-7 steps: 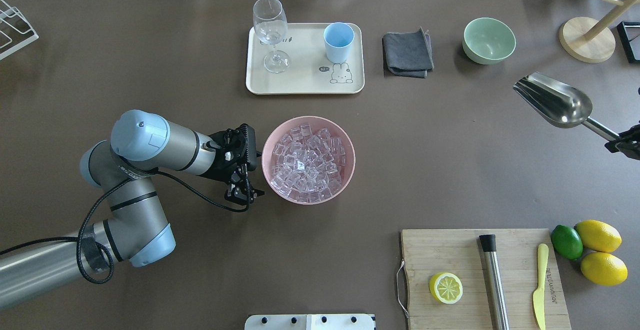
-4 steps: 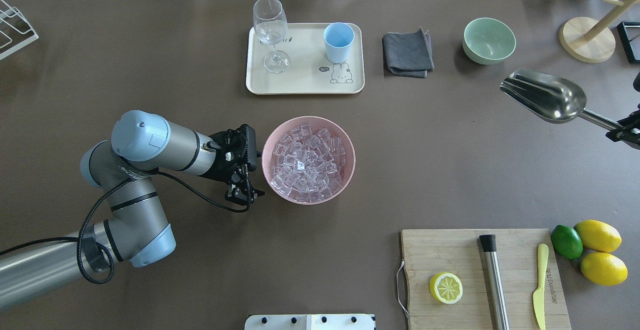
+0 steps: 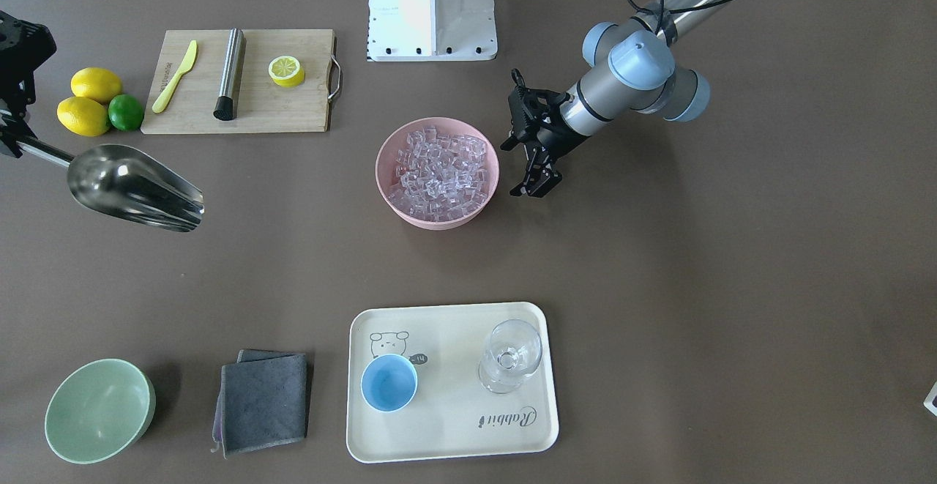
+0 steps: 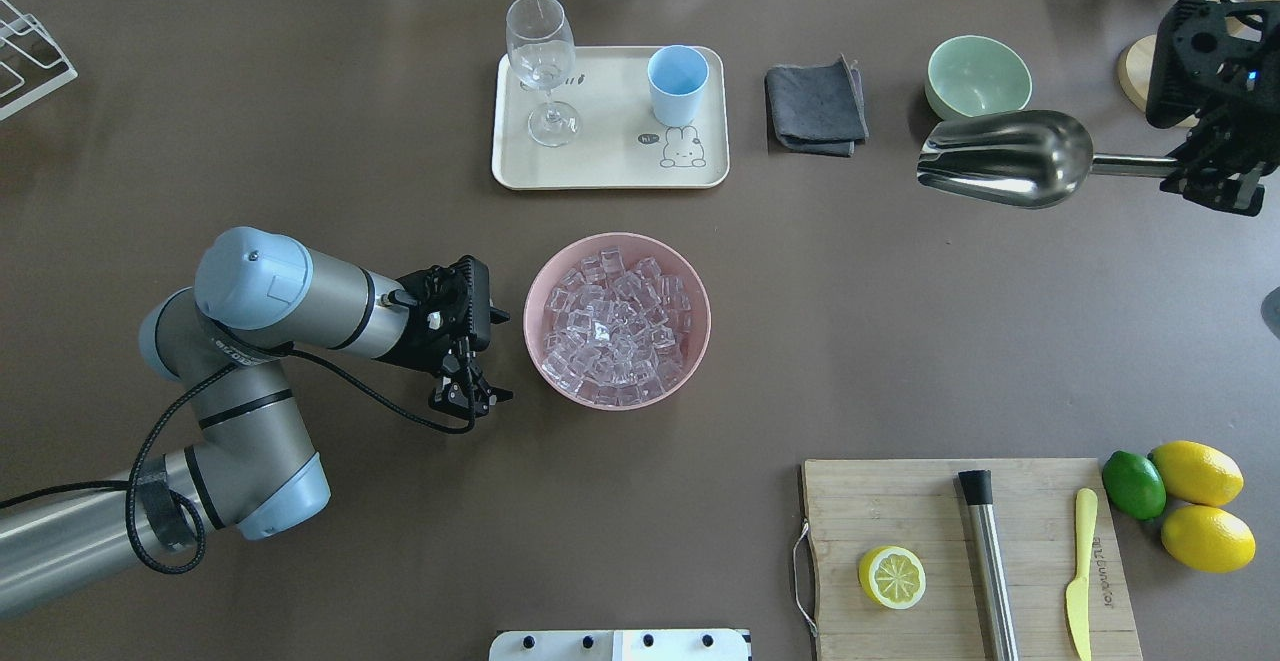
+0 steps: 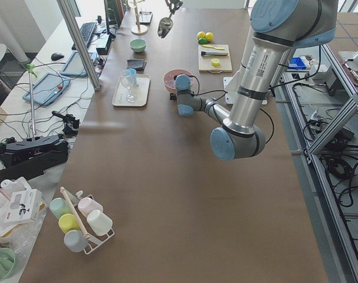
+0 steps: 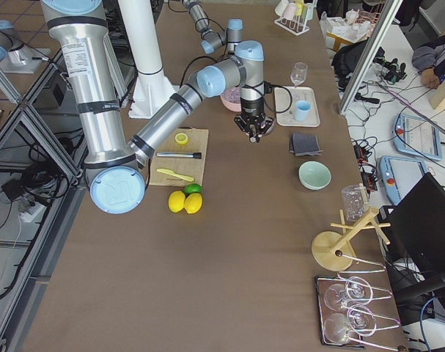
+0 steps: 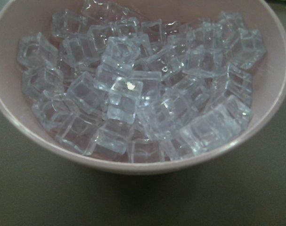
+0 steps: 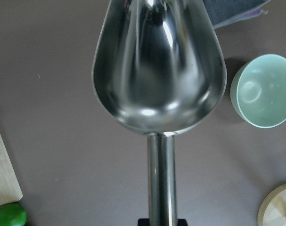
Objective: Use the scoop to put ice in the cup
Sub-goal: 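Lift the metal ice scoop with the right gripper, then carry the scoop over the pink bowl with the right gripper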
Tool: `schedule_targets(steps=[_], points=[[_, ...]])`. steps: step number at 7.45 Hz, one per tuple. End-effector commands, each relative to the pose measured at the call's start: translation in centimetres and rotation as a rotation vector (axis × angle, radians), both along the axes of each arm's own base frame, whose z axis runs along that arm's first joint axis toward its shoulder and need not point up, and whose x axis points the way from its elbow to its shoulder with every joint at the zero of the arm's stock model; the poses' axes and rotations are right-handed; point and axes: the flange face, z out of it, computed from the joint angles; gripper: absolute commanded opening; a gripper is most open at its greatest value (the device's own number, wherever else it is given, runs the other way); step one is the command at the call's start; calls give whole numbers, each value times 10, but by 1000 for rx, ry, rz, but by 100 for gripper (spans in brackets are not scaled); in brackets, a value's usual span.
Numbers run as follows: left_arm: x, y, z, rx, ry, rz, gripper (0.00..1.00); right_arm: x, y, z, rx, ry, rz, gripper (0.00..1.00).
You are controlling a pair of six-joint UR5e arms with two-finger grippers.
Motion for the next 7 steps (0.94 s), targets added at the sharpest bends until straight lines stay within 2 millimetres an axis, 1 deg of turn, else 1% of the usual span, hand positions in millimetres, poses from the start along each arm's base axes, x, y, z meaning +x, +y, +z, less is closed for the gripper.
schedule_targets(steps=[1,2,3,5,6,7], points=[[-4,-1,10,-7,-2,-4,99,-53,-1,-42,144,99,-135,0],[-2,-1,8,-6,-1,-6,99,-73,6,-43,149,99,-173,0],[-2,0,8,-5,0,-6,99,-88,9,-62,135,104,-201,0],[-3,0,9,-3,0,1,99,-126,13,-113,115,158,-253,0],[-4,-1,10,-5,-1,-2,99,-145,10,-130,120,177,-271,0],[-4,-1,10,-7,-1,-2,99,-168,7,-150,109,187,-297,0]])
